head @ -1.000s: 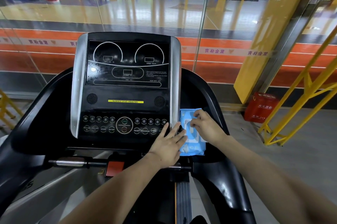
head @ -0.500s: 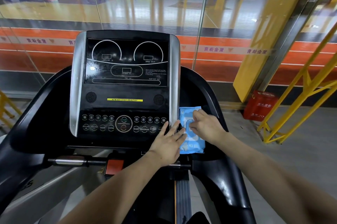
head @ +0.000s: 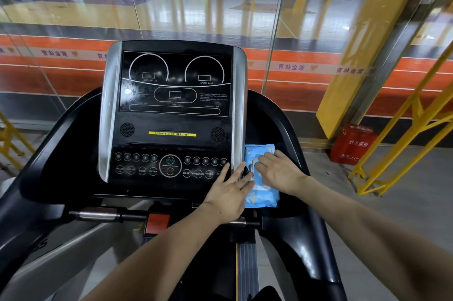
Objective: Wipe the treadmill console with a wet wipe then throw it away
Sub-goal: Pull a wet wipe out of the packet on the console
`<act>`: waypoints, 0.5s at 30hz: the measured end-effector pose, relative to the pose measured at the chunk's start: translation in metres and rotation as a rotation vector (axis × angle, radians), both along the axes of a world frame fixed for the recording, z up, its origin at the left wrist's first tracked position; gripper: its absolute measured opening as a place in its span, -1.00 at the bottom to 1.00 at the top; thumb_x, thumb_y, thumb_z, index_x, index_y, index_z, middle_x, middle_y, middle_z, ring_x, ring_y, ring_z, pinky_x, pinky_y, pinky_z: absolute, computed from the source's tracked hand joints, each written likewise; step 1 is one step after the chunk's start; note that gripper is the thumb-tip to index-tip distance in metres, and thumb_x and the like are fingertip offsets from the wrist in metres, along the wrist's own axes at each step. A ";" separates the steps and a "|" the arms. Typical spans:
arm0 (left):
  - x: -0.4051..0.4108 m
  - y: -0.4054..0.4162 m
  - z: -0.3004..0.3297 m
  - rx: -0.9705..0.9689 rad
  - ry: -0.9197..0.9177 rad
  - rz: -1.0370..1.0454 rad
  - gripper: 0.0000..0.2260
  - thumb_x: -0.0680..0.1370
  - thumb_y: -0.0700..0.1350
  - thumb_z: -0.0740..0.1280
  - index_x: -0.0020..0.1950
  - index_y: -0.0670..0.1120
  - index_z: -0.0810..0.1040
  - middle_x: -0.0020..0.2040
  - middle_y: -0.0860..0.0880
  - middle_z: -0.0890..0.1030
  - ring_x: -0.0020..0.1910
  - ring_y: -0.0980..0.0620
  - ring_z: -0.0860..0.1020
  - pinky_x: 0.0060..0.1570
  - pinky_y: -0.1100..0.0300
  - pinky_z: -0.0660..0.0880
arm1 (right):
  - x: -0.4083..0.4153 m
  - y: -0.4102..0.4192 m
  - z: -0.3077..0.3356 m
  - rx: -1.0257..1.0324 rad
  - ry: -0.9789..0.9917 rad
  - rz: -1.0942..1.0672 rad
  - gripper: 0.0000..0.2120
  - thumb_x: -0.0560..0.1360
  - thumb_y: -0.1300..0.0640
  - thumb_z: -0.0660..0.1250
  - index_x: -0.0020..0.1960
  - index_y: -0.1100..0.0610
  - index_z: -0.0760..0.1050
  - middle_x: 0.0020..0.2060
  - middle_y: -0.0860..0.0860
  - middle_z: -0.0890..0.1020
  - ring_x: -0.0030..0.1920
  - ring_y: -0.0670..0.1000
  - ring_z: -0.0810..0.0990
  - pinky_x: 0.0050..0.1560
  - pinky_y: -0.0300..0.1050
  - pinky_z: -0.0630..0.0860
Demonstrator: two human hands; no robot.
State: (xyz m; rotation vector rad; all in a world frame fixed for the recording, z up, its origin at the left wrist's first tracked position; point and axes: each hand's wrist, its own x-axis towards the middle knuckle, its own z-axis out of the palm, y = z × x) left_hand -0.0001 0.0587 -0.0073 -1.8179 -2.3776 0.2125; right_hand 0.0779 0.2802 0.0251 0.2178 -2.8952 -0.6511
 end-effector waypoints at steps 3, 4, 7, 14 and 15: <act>0.000 -0.002 0.000 -0.001 0.008 0.002 -0.44 0.69 0.03 0.09 0.69 -0.04 0.10 0.71 -0.04 0.06 0.66 -0.15 -0.32 0.57 -0.35 -0.25 | 0.007 0.002 0.002 -0.081 0.022 0.016 -0.90 0.36 0.11 0.34 -0.17 0.13 0.50 -0.26 0.02 0.47 -0.24 0.09 0.46 -0.17 0.02 0.41; 0.000 -0.001 0.000 -0.002 0.009 0.005 -0.44 0.69 0.04 0.09 0.69 -0.04 0.10 0.71 -0.04 0.05 0.66 -0.15 -0.32 0.57 -0.34 -0.25 | 0.009 0.003 0.001 -0.124 0.026 0.019 -0.90 0.39 0.09 0.30 -0.17 0.12 0.49 -0.26 0.01 0.46 -0.23 0.09 0.46 -0.16 0.02 0.42; 0.001 -0.001 -0.001 -0.018 0.019 0.012 -0.44 0.69 0.04 0.08 0.69 -0.04 0.08 0.72 -0.05 0.03 0.65 -0.15 -0.35 0.57 -0.33 -0.24 | 0.015 0.008 -0.004 -0.263 0.060 -0.018 -0.85 0.50 0.00 0.22 -0.10 0.03 0.52 -0.19 -0.05 0.48 -0.16 0.06 0.52 -0.07 0.01 0.41; 0.001 0.000 -0.001 -0.031 0.014 0.012 -0.43 0.69 0.04 0.10 0.69 -0.05 0.07 0.72 -0.06 0.02 0.65 -0.17 -0.35 0.58 -0.32 -0.23 | 0.018 0.007 -0.011 -0.456 0.118 -0.111 -0.83 0.49 -0.04 0.50 0.09 -0.13 0.68 -0.13 -0.11 0.51 -0.06 0.00 0.55 -0.02 0.03 0.43; 0.001 0.001 -0.001 -0.029 0.012 0.011 -0.42 0.69 0.04 0.10 0.69 -0.05 0.07 0.72 -0.06 0.02 0.65 -0.17 -0.35 0.58 -0.32 -0.22 | 0.018 0.006 -0.012 -0.476 0.139 -0.116 -0.87 0.49 -0.02 0.51 0.03 -0.14 0.69 -0.17 -0.12 0.47 -0.09 -0.01 0.54 -0.04 0.02 0.40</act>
